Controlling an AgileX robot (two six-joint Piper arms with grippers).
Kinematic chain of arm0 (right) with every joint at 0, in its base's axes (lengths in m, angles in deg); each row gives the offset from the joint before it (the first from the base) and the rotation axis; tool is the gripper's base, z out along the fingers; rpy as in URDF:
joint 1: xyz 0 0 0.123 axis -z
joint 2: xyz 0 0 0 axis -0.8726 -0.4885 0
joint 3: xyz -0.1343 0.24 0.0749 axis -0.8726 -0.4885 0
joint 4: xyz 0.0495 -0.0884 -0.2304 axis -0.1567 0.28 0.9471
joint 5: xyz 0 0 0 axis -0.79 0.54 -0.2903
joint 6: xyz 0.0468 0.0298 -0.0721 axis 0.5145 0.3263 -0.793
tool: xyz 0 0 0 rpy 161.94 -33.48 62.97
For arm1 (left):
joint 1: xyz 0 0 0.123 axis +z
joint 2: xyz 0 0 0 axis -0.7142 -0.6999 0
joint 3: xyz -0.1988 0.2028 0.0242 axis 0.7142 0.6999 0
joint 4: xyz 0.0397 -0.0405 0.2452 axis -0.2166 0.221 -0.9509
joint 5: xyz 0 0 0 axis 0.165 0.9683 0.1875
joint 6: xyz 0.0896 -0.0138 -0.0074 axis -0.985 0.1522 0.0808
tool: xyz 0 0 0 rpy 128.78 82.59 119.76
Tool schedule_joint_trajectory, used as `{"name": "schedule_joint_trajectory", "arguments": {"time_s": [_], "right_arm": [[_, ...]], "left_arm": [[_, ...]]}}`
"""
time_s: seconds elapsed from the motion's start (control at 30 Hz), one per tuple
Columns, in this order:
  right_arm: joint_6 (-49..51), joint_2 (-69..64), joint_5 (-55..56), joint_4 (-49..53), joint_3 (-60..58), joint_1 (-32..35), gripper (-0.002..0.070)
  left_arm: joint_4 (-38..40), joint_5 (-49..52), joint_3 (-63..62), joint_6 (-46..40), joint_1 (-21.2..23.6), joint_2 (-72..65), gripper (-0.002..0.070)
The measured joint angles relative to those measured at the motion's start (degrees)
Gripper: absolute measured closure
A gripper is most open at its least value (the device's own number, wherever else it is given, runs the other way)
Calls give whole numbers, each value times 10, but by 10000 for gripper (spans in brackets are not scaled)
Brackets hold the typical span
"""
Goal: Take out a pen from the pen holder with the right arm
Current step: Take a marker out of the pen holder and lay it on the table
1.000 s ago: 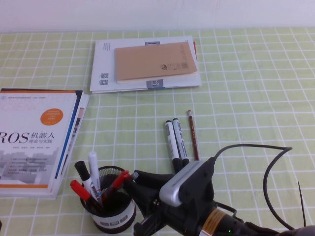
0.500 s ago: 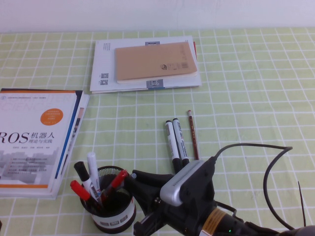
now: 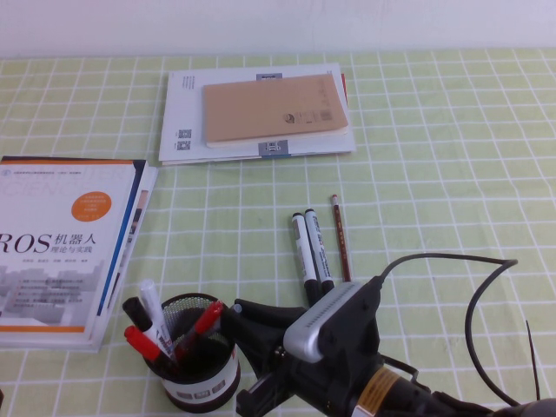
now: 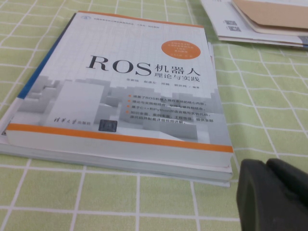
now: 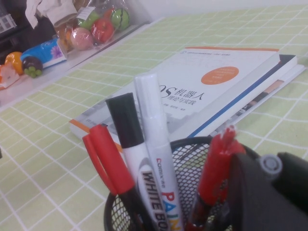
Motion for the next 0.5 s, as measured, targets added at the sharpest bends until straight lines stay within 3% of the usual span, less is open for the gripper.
{"name": "schedule_joint_trajectory", "arguments": {"time_s": [0.5], "right_arm": [[-9, 59, -94, -3, 0, 0, 631]], "left_arm": [[0, 0, 0, 0, 0, 0, 683]]}}
